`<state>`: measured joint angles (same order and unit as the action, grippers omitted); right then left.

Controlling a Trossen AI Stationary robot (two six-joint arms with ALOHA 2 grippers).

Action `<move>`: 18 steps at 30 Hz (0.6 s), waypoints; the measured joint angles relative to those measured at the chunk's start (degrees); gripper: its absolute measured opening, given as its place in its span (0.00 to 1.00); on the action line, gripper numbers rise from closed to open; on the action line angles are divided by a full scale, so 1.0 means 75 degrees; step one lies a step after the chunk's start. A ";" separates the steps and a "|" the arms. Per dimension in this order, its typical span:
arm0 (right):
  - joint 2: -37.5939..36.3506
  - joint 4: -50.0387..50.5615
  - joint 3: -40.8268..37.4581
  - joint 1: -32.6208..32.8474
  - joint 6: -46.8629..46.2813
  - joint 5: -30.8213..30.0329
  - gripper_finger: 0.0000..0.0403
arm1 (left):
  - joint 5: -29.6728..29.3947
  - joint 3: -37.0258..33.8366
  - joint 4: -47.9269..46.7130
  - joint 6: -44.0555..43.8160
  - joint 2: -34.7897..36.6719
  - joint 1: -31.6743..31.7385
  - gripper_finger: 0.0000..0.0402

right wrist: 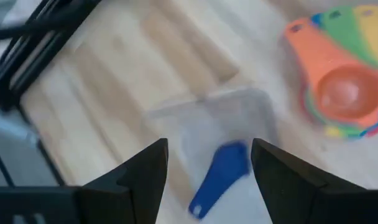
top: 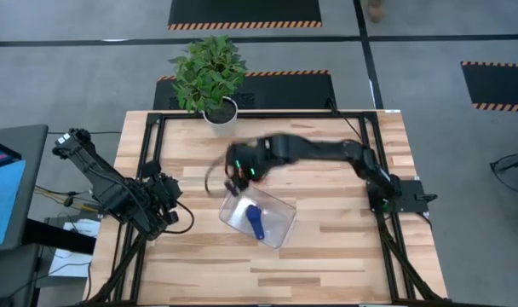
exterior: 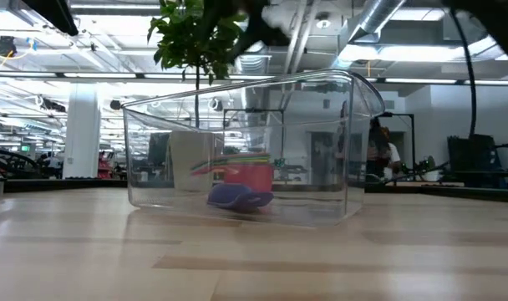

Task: Nest measuring cups in basket
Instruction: Adjust the transparent bin on the table

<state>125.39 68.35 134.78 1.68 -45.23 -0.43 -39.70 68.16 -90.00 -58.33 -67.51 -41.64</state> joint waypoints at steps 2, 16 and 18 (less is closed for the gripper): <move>-0.0098 -0.0031 0.0000 0.0513 -0.0164 -0.0551 0.61 | 0.0000 0.0000 -0.0005 0.0071 0.0003 -0.0001 0.39; -0.0065 0.1462 -0.0849 0.2263 -0.4084 -0.2994 0.48 | 0.0342 -0.2041 0.4194 0.4393 -0.0003 0.0731 0.39; -0.0068 0.0931 -0.1114 0.2296 -0.4013 -0.2989 0.46 | 0.0587 -0.2184 0.4876 0.4546 -0.0003 0.1121 0.39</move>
<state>124.88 75.33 126.43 18.90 -75.32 -22.85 -35.30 51.78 -53.43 -24.23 -67.52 -33.23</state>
